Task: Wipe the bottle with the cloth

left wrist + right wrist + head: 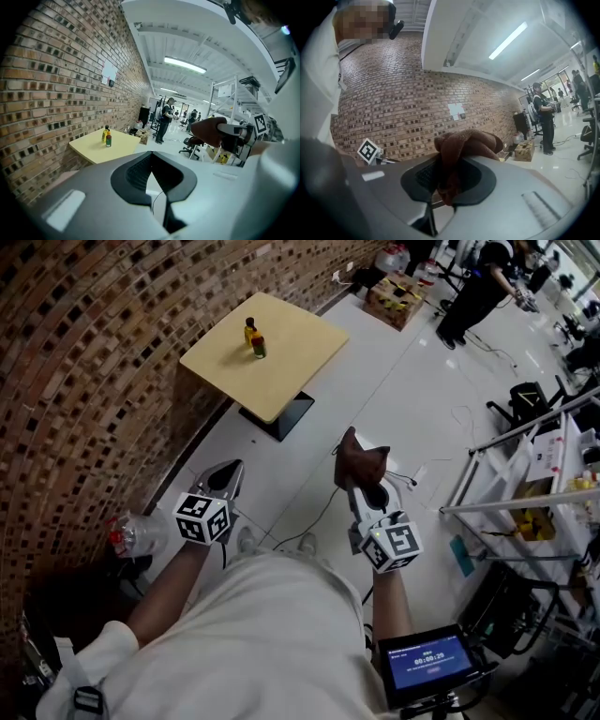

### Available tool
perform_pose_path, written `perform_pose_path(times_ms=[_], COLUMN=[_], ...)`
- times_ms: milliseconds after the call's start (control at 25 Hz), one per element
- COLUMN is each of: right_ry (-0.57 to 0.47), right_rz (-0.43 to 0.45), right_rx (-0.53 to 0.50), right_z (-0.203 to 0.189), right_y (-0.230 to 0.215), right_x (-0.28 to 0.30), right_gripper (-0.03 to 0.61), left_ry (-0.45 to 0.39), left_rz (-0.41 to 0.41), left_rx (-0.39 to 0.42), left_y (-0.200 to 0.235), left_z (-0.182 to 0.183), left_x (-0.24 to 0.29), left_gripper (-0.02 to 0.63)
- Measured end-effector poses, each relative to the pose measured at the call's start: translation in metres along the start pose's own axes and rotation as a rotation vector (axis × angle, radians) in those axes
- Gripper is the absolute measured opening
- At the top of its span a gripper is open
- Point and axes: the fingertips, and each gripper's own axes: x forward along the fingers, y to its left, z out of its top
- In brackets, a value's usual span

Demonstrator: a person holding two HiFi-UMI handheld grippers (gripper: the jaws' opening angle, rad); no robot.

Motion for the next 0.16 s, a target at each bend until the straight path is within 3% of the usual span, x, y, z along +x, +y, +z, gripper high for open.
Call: perform_pose_path(times_ms=[160], right_ry=[0.005], right_rz=[-0.006], right_rx=[0.005], right_z=[-0.0035], right_y=[0.0013], right_x=[-0.0029], right_gripper=[0.061], left_ry=[0.011], left_rz=[-0.015], left_rx=[0.004], left_y=[-0.0049], left_z=[-0.0032], left_x=[0.0015], left_gripper=[0.012])
